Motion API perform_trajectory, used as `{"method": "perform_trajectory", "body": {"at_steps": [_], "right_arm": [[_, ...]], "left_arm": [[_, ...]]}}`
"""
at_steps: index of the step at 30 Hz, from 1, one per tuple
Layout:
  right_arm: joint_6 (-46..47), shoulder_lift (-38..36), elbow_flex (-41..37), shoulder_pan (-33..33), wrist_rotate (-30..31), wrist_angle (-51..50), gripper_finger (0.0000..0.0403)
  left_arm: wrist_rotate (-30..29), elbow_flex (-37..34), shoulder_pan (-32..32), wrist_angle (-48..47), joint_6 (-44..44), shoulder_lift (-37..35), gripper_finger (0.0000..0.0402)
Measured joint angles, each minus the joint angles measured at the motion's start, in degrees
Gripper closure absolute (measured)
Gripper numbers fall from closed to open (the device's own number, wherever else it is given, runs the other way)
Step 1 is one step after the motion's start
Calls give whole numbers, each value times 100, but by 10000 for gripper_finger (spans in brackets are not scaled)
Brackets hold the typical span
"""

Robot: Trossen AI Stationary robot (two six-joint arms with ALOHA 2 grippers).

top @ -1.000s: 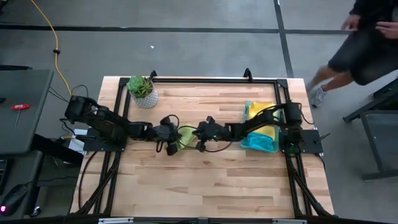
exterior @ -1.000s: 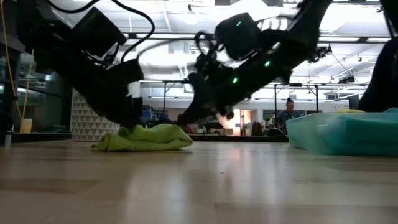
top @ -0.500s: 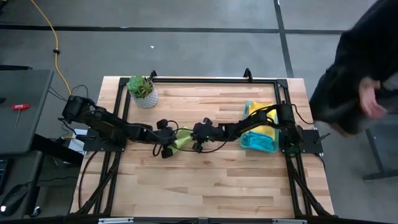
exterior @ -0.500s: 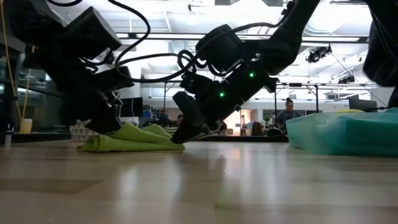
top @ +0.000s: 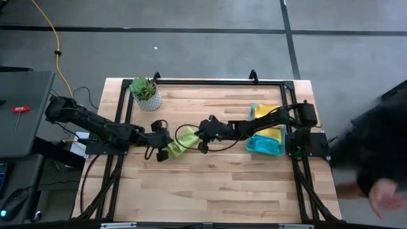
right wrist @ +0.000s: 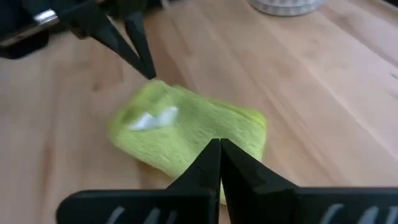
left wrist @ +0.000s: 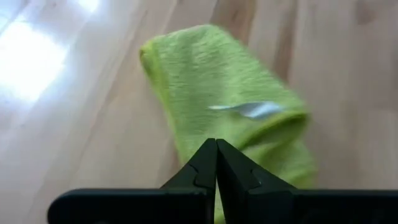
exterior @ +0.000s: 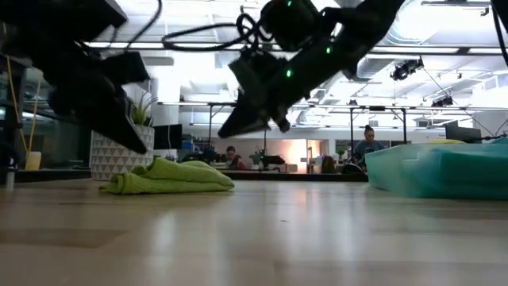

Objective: Fold microfiber towels
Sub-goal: Put the green microfiber cloth into the blue bin

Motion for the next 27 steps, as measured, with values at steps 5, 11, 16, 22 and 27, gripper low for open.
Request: {"method": "perform_trajectory", "body": {"at_steps": [5, 11, 16, 22, 27], "right_arm": [[366, -252, 11, -145, -596, -176, 385], [1040, -77, 11, -524, -1282, -343, 284], [1295, 191, 11, -718, -1429, -177, 199], [1657, 432, 11, -915, -1765, 94, 149], [1750, 641, 11, -940, -1874, 156, 146]], "left_arm": [[-341, -90, -898, 30, -691, -408, 401], [-862, -105, -2214, 40, -1835, -274, 402], [-1170, -105, -2869, -21, -2714, 134, 402], [-1163, -103, -2905, 5, -3304, 954, 401], [-1115, -79, -2659, 200, -3442, 1576, 401]]}}
